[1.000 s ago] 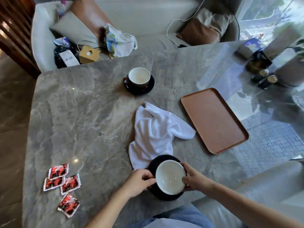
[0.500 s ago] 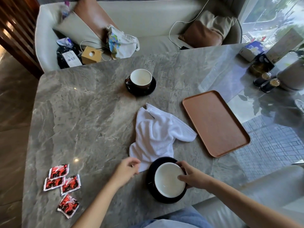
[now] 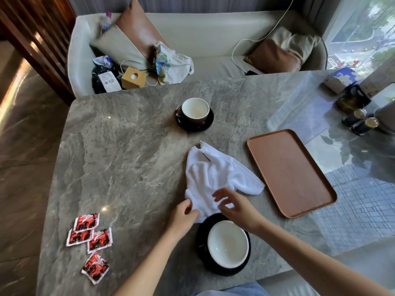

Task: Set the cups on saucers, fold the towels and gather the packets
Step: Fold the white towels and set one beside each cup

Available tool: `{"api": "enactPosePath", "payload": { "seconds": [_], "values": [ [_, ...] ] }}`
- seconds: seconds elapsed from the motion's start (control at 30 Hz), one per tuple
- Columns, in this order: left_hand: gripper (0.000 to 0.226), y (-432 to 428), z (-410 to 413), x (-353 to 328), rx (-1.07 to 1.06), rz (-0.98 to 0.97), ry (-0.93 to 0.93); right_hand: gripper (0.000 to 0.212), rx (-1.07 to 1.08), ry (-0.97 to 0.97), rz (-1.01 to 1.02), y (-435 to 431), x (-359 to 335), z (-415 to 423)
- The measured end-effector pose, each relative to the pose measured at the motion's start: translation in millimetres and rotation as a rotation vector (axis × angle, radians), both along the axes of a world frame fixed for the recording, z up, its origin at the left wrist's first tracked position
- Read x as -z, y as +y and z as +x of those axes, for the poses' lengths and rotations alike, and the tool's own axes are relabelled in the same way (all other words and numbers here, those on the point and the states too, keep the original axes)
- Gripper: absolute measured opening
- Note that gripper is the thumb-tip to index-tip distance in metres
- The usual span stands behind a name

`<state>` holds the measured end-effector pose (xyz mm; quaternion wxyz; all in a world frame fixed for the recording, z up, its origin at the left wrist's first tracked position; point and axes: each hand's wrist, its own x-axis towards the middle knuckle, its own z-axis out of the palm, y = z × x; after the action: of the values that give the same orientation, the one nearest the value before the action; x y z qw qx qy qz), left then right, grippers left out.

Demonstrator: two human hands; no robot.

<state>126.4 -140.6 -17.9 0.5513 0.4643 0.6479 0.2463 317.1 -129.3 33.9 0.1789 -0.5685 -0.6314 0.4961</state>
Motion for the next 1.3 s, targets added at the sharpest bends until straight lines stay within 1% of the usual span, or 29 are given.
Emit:
{"api": "enactPosePath", "payload": {
  "seconds": [0.03, 0.13, 0.23, 0.3, 0.33, 0.4, 0.43, 0.47, 0.53, 0.6, 0.63, 0.7, 0.73, 0.8, 0.83, 0.87, 0.9, 0.97, 1.0, 1.03, 1.07, 1.1, 1.13, 1.17, 1.2, 1.23, 1.3],
  "values": [
    [0.034, 4, 2, -14, 0.010, 0.044, -0.074, 0.041, -0.024, 0.018, 0.042, 4, -6, -9],
    [0.019, 24, 2, -72, 0.085, 0.214, -0.282, 0.053, -0.126, 0.080, 0.100, 27, -40, -33],
    [0.006, 48, -7, -134, 0.207, 0.337, -0.340, 0.056, -0.299, 0.197, 0.126, 58, -89, -40],
    [0.011, 63, -16, -169, 0.306, 0.367, -0.367, 0.050, -0.365, 0.285, 0.100, 78, -119, -37],
    [0.015, 70, -20, -183, 0.340, 0.401, -0.350, 0.045, -0.388, 0.306, 0.091, 87, -131, -33],
    [0.018, 81, -28, -205, 0.342, 0.507, -0.276, 0.026, -0.435, 0.278, 0.115, 101, -148, -24],
    [0.017, 85, -33, -212, 0.313, 0.560, -0.243, 0.016, -0.450, 0.244, 0.138, 108, -153, -20],
    [0.016, 88, -38, -217, 0.272, 0.598, -0.225, 0.012, -0.452, 0.221, 0.152, 111, -159, -15],
    [0.017, 87, -49, -221, 0.213, 0.631, -0.202, 0.018, -0.441, 0.232, 0.104, 116, -160, -10],
    [0.020, 82, -58, -222, 0.199, 0.646, -0.160, 0.031, -0.501, 0.211, 0.049, 116, -155, -10],
    [0.020, 79, -62, -221, 0.175, 0.646, -0.153, 0.031, -0.541, 0.203, 0.039, 115, -151, -12],
    [0.020, 73, -75, -220, 0.055, 0.635, -0.169, 0.015, -0.554, 0.269, 0.006, 113, -143, -18],
    [0.018, 71, -84, -220, -0.025, 0.633, -0.182, 0.012, -0.525, 0.333, -0.037, 112, -142, -21],
    [0.016, 67, -105, -217, -0.159, 0.623, -0.181, 0.021, -0.456, 0.448, -0.123, 112, -139, -24],
    [0.016, 64, -115, -217, -0.202, 0.616, -0.175, 0.022, -0.445, 0.470, -0.148, 113, -138, -26],
    [0.018, 61, -125, -216, -0.229, 0.614, -0.168, 0.017, -0.453, 0.473, -0.167, 112, -137, -29],
    [0.025, 58, -133, -215, -0.248, 0.613, -0.155, 0.010, -0.469, 0.450, -0.177, 112, -136, -32],
    [0.037, 53, -144, -212, -0.274, 0.609, -0.111, 0.010, -0.497, 0.373, -0.184, 112, -129, -38],
    [0.032, 50, -150, -210, -0.295, 0.613, -0.104, 0.014, -0.512, 0.316, -0.161, 113, -126, -42],
    [0.021, 47, -157, -207, -0.334, 0.614, -0.111, 0.017, -0.523, 0.256, -0.126, 114, -123, -45],
    [0.014, 45, -163, -205, -0.386, 0.606, -0.125, 0.016, -0.522, 0.210, -0.093, 116, -121, -49],
    [0.014, 43, -172, -201, -0.439, 0.594, -0.144, 0.013, -0.512, 0.186, -0.073, 118, -118, -52],
    [0.023, 41, -180, -197, -0.477, 0.585, -0.162, 0.013, -0.502, 0.180, -0.066, 120, -117, -56],
    [0.037, 40, -188, -192, -0.512, 0.569, -0.178, 0.017, -0.492, 0.181, -0.057, 123, -114, -59],
    [0.045, 39, -194, -187, -0.537, 0.549, -0.186, 0.025, -0.475, 0.182, -0.042, 125, -111, -63],
    [0.041, 38, -198, -183, -0.563, 0.525, -0.199, 0.030, -0.446, 0.196, -0.031, 128, -108, -69],
    [0.020, 40, -205, -176, -0.611, 0.472, -0.234, 0.028, -0.327, 0.289, -0.050, 134, -104, -82]
  ]
}}
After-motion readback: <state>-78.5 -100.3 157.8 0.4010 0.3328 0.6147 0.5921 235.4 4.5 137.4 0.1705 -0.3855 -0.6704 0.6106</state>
